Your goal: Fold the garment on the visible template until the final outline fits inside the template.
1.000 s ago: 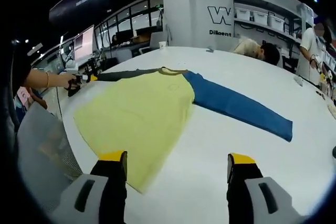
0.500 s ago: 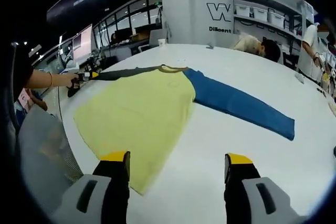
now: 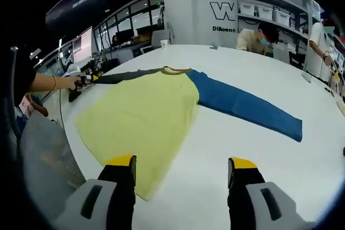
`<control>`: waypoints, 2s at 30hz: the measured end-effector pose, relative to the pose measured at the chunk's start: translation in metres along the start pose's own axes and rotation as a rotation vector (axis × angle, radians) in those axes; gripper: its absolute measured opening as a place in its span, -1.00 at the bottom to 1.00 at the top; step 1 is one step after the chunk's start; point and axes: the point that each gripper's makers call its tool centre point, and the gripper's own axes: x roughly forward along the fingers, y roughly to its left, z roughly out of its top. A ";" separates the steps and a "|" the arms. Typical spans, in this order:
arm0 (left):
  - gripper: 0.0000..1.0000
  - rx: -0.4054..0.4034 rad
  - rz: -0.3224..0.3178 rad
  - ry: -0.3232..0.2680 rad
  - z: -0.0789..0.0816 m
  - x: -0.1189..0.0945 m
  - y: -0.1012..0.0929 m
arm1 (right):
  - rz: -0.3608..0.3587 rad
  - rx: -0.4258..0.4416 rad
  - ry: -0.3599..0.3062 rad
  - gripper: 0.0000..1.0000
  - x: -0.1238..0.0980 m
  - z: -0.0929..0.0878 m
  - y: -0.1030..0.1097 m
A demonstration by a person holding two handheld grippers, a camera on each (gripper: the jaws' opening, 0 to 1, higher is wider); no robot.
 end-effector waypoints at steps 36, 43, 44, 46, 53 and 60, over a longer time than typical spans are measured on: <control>-1.00 0.332 -0.535 -0.095 0.094 -0.015 -0.246 | 0.032 0.001 -0.040 0.30 0.000 0.006 0.006; -1.00 0.355 -0.630 -0.093 0.086 -0.027 -0.311 | 0.022 0.018 -0.050 0.30 -0.004 0.006 0.008; -1.00 0.356 -0.640 -0.095 0.084 -0.029 -0.321 | 0.022 0.018 -0.050 0.30 -0.006 0.009 0.010; -1.00 0.349 -0.652 -0.096 0.085 -0.024 -0.330 | 0.018 0.016 -0.056 0.30 -0.007 0.010 0.008; -1.00 0.350 -0.704 -0.123 0.079 -0.037 -0.388 | -0.006 0.024 -0.073 0.28 -0.013 0.008 -0.003; -1.00 0.337 -0.796 -0.117 0.052 -0.046 -0.447 | -0.022 0.036 -0.071 0.28 -0.018 0.004 -0.008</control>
